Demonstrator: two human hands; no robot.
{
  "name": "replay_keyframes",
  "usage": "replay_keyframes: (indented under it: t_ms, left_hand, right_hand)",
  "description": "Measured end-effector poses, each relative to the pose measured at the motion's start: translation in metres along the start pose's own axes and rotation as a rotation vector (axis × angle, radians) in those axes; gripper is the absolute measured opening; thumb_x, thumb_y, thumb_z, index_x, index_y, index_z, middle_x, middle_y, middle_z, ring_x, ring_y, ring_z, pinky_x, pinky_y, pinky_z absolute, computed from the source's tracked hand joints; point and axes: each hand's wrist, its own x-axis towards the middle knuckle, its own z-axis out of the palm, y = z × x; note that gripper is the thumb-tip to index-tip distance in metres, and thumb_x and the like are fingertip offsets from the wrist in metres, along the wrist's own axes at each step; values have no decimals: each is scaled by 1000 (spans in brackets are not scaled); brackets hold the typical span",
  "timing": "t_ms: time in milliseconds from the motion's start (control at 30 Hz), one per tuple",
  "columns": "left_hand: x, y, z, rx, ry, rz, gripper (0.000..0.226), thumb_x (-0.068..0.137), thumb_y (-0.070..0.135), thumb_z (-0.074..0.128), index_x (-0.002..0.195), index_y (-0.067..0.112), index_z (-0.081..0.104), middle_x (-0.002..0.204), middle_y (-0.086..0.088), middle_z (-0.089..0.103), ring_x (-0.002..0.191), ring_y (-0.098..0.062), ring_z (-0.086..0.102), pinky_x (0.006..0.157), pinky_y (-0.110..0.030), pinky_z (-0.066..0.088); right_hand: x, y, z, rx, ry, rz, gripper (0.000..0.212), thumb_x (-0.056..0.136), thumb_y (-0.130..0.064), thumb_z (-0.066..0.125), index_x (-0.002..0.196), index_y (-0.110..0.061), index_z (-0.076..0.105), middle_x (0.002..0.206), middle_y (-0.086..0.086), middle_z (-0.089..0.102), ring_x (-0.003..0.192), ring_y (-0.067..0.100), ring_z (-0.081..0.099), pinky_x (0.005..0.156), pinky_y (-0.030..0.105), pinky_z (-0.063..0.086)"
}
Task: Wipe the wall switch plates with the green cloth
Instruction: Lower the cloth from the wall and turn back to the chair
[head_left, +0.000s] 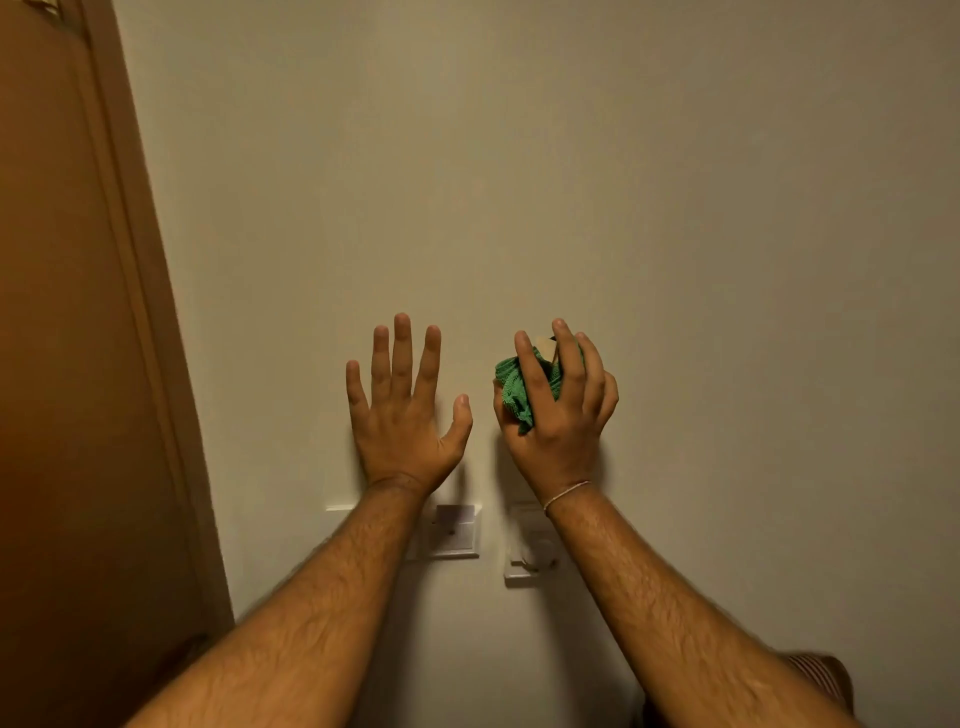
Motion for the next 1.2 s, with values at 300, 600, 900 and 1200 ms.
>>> replay_keyframes:
  t_ms: [300, 600, 900, 1200]
  left_hand:
    - [-89, 147, 44, -225, -168, 115, 97, 102, 57, 42, 180, 28, -7, 187, -5, -10, 174, -25, -9, 139, -52, -11]
    - [-257, 301, 57, -495, -469, 251, 87, 105, 56, 40, 181, 26, 10, 188, -7, 5, 174, -24, 1, 140, -52, -4]
    - [-421, 359, 65, -634, -754, 268, 86, 105, 54, 45, 181, 28, 15, 188, -6, 9, 174, -27, 10, 140, -51, -4]
    - [-566, 378, 82, -574, -1005, 295, 85, 106, 55, 46, 180, 24, 20, 188, -5, 8, 174, -24, 7, 140, -50, -4]
  right_hand:
    - [-76, 128, -85, -209, -139, 69, 60, 105, -50, 57, 161, -33, 47, 170, 7, 37, 154, 35, 41, 115, 51, 33]
    - [-223, 236, -209, -469, -435, 238, 65, 98, -50, 67, 158, -30, 52, 167, 8, 41, 152, 34, 41, 115, 54, 34]
    - [-390, 267, -296, -601, -782, 504, 63, 90, -43, 75, 151, -29, 65, 163, 10, 47, 146, 39, 49, 106, 60, 47]
    - [-540, 273, -347, -644, -1135, 808, 68, 88, -44, 72, 153, -30, 59, 162, 9, 51, 145, 37, 49, 104, 63, 50]
